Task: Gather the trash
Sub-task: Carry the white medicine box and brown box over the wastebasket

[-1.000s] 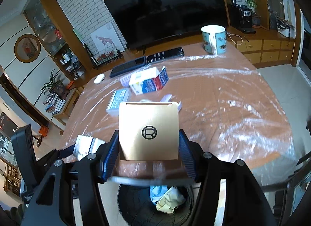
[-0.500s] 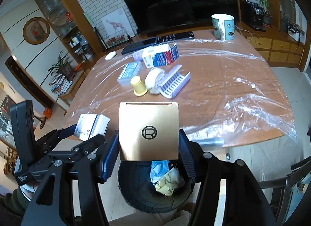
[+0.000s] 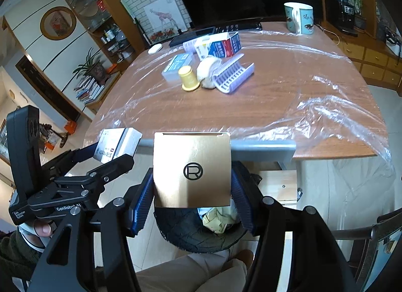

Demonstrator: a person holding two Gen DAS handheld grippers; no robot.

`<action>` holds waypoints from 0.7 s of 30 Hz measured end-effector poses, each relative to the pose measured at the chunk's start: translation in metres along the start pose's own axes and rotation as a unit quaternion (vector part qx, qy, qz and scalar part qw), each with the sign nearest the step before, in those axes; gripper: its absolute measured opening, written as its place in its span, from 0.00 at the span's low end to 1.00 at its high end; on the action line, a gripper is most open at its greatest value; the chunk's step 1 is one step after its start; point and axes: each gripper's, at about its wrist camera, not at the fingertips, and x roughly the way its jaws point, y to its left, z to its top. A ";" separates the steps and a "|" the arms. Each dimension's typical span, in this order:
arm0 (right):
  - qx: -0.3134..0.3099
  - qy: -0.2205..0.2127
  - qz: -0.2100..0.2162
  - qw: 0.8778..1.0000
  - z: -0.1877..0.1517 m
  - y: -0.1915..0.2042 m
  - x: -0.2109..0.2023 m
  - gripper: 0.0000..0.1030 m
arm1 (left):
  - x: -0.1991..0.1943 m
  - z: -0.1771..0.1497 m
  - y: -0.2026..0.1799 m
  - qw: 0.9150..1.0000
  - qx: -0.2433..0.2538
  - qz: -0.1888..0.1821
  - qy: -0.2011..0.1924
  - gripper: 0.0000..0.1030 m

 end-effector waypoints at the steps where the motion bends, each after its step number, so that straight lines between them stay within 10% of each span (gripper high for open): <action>1: -0.001 0.003 0.001 1.000 -0.002 0.000 0.001 0.56 | 0.000 -0.002 -0.001 1.000 0.002 0.001 0.002 0.95; 21: -0.004 0.056 -0.010 0.998 -0.030 -0.010 0.027 0.56 | 0.012 -0.033 -0.010 0.998 0.034 0.000 0.043 0.95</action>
